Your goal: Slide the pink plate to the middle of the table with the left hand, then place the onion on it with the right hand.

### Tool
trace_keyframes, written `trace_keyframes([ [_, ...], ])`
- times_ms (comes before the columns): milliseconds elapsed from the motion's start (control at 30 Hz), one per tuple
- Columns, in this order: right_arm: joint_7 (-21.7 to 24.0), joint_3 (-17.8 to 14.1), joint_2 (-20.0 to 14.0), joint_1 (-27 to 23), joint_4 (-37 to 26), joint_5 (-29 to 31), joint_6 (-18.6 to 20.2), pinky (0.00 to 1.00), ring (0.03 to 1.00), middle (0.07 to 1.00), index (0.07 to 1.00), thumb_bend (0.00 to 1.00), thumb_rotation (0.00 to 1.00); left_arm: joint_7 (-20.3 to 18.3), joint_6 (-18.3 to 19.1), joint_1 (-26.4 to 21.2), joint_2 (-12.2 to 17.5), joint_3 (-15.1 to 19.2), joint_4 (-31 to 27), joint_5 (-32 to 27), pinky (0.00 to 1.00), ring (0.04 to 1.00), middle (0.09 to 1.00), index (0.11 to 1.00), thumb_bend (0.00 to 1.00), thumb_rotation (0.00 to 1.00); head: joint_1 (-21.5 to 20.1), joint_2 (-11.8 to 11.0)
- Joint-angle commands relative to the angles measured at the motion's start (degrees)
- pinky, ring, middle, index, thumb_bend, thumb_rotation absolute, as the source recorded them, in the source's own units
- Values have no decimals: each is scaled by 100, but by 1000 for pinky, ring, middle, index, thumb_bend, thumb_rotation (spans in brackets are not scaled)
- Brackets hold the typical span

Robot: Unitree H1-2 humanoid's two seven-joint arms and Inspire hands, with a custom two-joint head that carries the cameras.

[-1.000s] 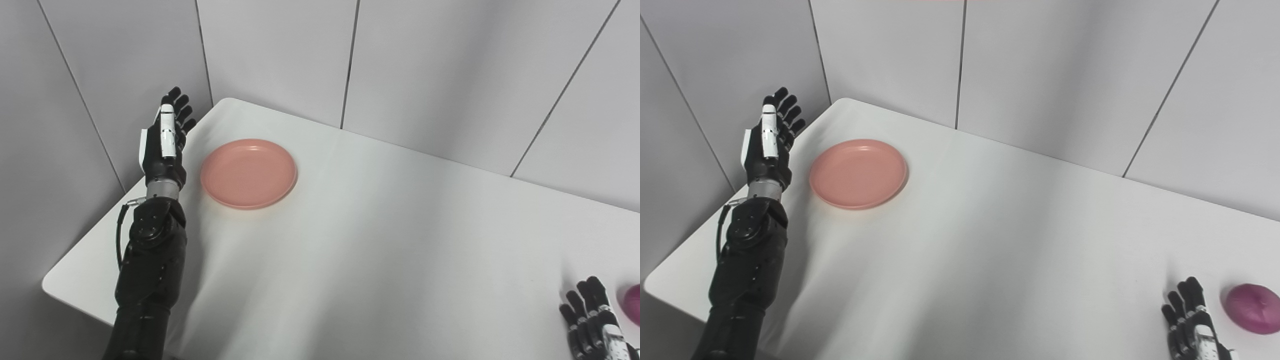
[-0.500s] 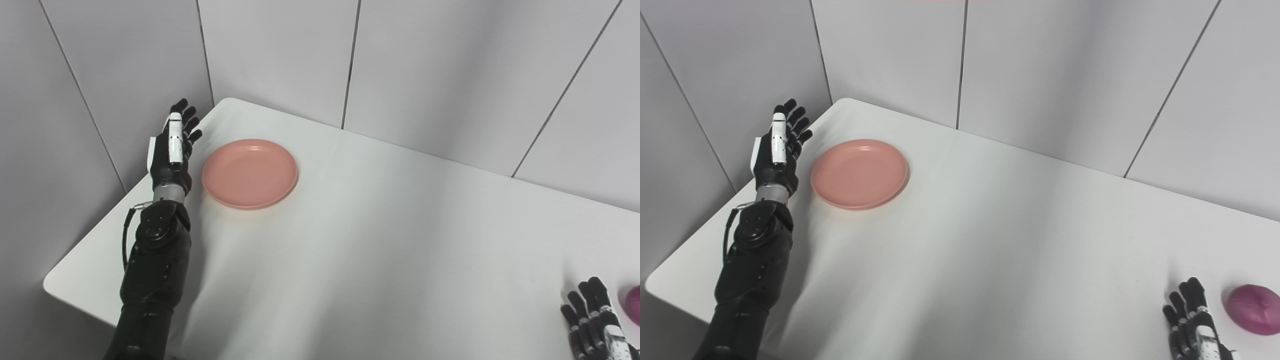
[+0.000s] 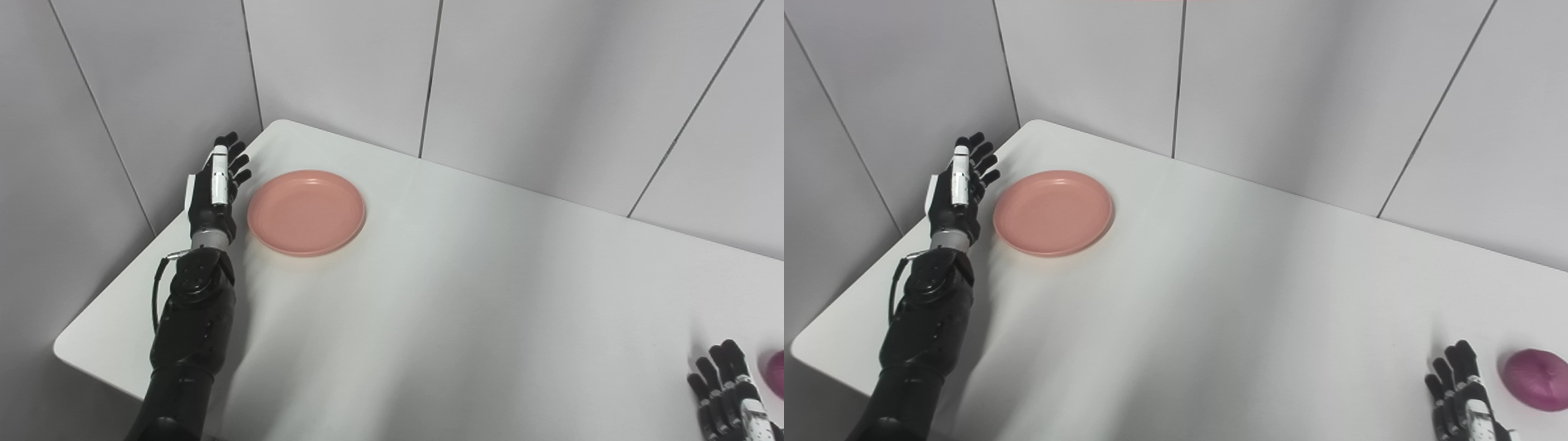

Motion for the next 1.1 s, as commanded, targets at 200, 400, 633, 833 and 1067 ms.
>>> trace_keyframes([
  [200, -52, 21, 22, 269, 307, -36, 256, 1000, 1000, 1000, 1000, 314, 1000, -105, 27, -290, 239, 63, 85, -162, 859, 871, 865, 827, 433, 1000, -14, -2],
  [400, -50, 35, 18, 279, 275, -38, 294, 1000, 1000, 1000, 1000, 299, 1000, -128, 101, -316, 259, 42, 182, -293, 850, 867, 860, 827, 409, 1000, -21, -5],
  [633, -56, 22, 28, 279, 282, -28, 271, 1000, 1000, 1000, 1000, 299, 1000, -135, 45, -379, 300, -32, 411, -247, 848, 868, 865, 833, 403, 1000, -22, -5],
  [833, -64, 25, 26, 297, 234, -26, 313, 1000, 1000, 1000, 1000, 298, 1000, -177, 61, -419, 308, -41, 549, -290, 856, 875, 875, 842, 402, 1000, -16, 3],
  [1067, -44, 27, 29, 288, 274, -17, 263, 1000, 1000, 1000, 1000, 294, 1000, -238, -92, -536, 335, -118, 875, -207, 851, 872, 867, 833, 384, 1000, -23, -15],
])
